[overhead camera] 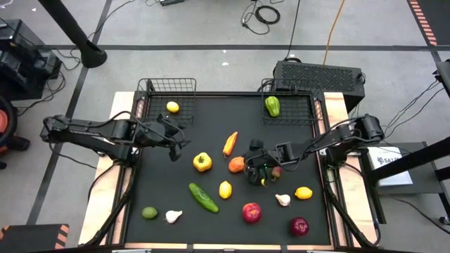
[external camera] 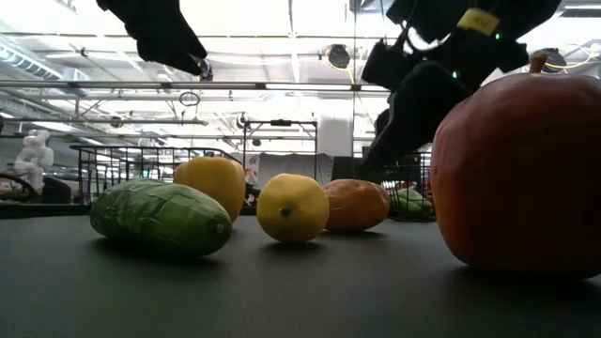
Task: Sort produce into baskets
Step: Put the brown potato into the right black wire basket
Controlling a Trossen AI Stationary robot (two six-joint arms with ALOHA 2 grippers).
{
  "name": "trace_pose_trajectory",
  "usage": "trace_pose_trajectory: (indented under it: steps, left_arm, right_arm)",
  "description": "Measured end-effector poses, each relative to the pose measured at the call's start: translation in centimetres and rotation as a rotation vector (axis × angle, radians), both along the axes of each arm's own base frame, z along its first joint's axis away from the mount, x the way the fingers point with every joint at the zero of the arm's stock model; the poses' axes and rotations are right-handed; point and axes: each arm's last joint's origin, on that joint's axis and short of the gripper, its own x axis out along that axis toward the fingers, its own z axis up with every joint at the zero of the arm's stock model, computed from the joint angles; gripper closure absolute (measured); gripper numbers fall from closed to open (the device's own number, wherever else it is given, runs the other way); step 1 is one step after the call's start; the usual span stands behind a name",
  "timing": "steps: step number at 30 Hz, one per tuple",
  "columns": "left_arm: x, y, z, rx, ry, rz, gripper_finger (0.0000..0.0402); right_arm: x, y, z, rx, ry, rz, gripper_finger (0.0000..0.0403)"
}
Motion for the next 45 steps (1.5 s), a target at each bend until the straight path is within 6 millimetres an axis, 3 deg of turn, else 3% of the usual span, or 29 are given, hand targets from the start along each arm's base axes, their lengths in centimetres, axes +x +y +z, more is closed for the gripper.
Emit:
trace_pose_trajectory:
  steps: [7,18,22,33,36,40,45]
  left_arm:
    - [0.4,0.0,-0.2,0.002,0.008,0.004,0.0091]
    - [1.6,-0.1,-1.4,0.035,0.082,-0.015,0.0091]
    - [1.9,-0.1,-1.7,0.037,0.102,-0.016,0.0091]
    - [2.0,-0.1,-1.8,0.038,0.107,-0.016,0.0091]
    - [2.0,-0.1,-1.8,0.038,0.107,-0.016,0.0091]
    - [2.0,-0.1,-1.8,0.037,0.107,-0.016,0.0091]
    - [2.0,-0.1,-1.7,0.036,0.097,-0.016,0.0091]
  right_arm:
    - [0.8,-0.6,-1.8,-0.024,0.034,0.014,0.0085]
    - [1.3,-1.0,-2.5,-0.025,0.019,0.073,0.0085]
    - [1.4,-1.0,-2.7,0.036,0.023,0.010,0.0085]
    - [2.9,1.1,-0.2,0.254,0.028,0.083,0.0085]
    - [3.3,1.8,1.0,0.185,0.072,0.076,0.0085]
    - [3.8,3.0,2.6,-0.048,0.057,0.085,0.0085]
    - [4.4,3.3,3.4,-0.216,-0.004,0.239,0.0085]
